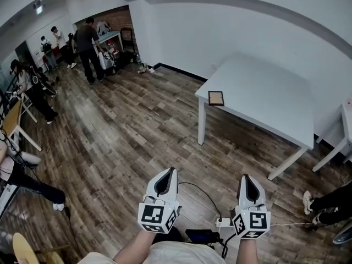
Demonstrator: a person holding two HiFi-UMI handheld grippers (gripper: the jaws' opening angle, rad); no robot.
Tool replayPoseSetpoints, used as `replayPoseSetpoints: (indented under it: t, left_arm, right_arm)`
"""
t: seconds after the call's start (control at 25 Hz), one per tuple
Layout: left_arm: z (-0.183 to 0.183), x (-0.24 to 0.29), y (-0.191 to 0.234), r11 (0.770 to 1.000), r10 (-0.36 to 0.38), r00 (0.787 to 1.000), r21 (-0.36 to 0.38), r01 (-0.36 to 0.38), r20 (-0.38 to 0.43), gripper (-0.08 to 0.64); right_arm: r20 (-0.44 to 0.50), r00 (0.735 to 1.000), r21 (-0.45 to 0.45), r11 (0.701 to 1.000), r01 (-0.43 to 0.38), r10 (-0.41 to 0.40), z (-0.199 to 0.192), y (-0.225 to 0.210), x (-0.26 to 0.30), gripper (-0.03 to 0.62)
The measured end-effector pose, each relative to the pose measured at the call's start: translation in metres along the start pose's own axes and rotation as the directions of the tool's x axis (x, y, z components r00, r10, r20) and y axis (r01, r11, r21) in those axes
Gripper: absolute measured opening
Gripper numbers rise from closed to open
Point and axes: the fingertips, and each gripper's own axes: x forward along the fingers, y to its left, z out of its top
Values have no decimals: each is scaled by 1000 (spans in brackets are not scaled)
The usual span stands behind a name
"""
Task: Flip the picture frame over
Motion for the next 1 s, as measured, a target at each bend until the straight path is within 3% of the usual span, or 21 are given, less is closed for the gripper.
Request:
replayPoseSetpoints:
  t: [0.52,1.0]
  left_arm:
    - [-1,11,-22,1000,-16,1000,16,16,7,0]
    - [-17,60,4,1000,-23,1000,-1,23,-10,0]
  right_arm:
    - [-2,1000,-5,1000,7,-7,-2,-18,-5,25]
    - [-36,999,-18,1000,22,-22,-16,-25,49,25]
